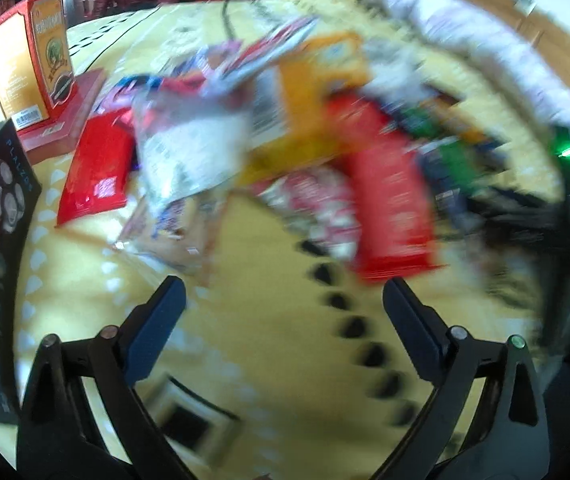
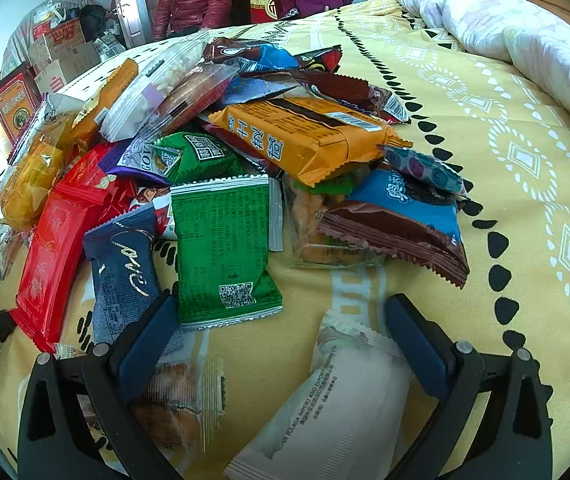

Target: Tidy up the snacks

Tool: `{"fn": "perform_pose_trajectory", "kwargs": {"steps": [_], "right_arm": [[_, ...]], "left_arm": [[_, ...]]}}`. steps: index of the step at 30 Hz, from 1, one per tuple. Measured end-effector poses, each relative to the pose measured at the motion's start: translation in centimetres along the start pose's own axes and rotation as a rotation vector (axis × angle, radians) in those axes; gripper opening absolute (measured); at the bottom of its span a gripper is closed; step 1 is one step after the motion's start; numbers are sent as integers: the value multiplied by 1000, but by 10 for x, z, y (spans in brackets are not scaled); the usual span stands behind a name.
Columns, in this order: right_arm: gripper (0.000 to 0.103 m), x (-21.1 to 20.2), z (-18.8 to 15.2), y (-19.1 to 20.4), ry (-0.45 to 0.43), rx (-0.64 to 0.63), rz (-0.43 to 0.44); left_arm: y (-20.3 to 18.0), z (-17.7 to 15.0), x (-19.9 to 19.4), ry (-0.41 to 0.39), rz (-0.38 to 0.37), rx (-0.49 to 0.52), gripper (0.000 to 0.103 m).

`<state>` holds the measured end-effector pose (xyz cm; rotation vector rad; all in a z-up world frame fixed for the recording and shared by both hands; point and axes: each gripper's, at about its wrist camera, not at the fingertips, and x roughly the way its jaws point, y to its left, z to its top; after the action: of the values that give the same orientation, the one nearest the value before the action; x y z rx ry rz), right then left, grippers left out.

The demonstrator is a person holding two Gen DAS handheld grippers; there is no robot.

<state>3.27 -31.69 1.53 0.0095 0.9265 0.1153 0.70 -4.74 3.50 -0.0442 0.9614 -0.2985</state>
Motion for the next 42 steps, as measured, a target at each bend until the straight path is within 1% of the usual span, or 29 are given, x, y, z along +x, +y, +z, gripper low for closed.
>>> {"fn": "perform_pose_trajectory", "kwargs": {"steps": [2, 5, 6, 7, 9, 10, 11, 13, 16, 17, 18, 19, 20, 22, 23, 24, 25, 26, 27, 29, 31, 32, 33, 35, 36, 37, 38, 39, 42], "right_arm": [[103, 0, 0, 0, 0, 0, 0], [103, 0, 0, 1, 0, 1, 2], [103, 0, 0, 1, -2, 1, -1], [103, 0, 0, 2, 0, -4, -7], [103, -1, 0, 2, -1, -1, -3], [103, -1, 0, 1, -2, 2, 1], [103, -1, 0, 1, -2, 0, -2], [103, 0, 0, 1, 0, -5, -8], [103, 0, 0, 2, 0, -4, -6], [103, 2, 2, 3, 11, -7, -9], [103, 3, 3, 4, 17, -9, -15], [103, 3, 3, 4, 14, -10, -18], [103, 3, 3, 4, 11, -6, -12], [103, 3, 5, -2, 32, 14, 24], [103, 0, 7, -6, 46, 26, 57], [102, -5, 9, -11, 61, 60, 105], [97, -12, 11, -16, 59, 101, 132], [96, -21, 11, -18, 48, 132, 160], [95, -29, 11, -18, 34, 140, 176], [95, -60, 8, -12, -50, 119, 174], [96, -89, 4, 1, -139, 65, 184], [96, -97, 2, 9, -155, 42, 209], [96, -99, 1, 17, -145, 15, 246], [95, -87, 4, 39, -54, -44, 308], [91, -79, 6, 46, -29, -59, 312], [83, -70, 6, 54, -8, -82, 307], [79, -62, 7, 61, 7, -101, 294], [72, -52, 10, 65, 25, -113, 283], [72, -32, 13, 71, 62, -131, 267]], "left_arm": [[-14, 4, -10, -28, -69, 4, 99], [-32, 16, 1, -14, -110, 28, 99], [-36, 23, 10, -8, -110, 22, 96], [-40, 28, 20, 1, -107, 11, 94], [-44, 35, 37, 30, -101, -9, 86], [-49, 38, 45, 46, -84, -8, 86], [-53, 41, 52, 48, -37, 5, 86], [-56, 44, 64, 68, 20, 18, 87], [-57, 46, 69, 68, 40, 27, 86], [-59, 46, 69, 67, 48, 35, 80], [-60, 46, 66, 65, 49, 39, 65], [-58, 46, 62, 64, 41, 35, 57], [-54, 45, 57, 66, 27, 28, 51], [-46, 43, 48, 77, -50, 6, 50], [-44, 39, 41, 77, -73, 9, 50], [-42, 36, 34, 72, -80, 16, 50], [-40, 31, 26, 66, -91, 18, 50], [-37, 26, 18, 63, -105, 14, 50], [-34, 21, 10, 58, -108, 14, 50], [-27, 12, -3, 45, -115, 14, 50], [-19, 5, -14, 31, -113, 12, 50], [-15, 3, -19, 22, -108, 12, 50], [-12, 2, -21, 17, -106, 3, 50], [-3, 0, -26, 12, -120, -22, 50], [-1, 0, -28, 8, -126, -30, 50], [-1, 1, -32, 2, -130, -30, 50], [2, -1, -36, -2, -133, -29, 50], [2, -1, -38, -2, -139, -30, 50], [7, -5, -44, -6, -140, -45, 50]]}}
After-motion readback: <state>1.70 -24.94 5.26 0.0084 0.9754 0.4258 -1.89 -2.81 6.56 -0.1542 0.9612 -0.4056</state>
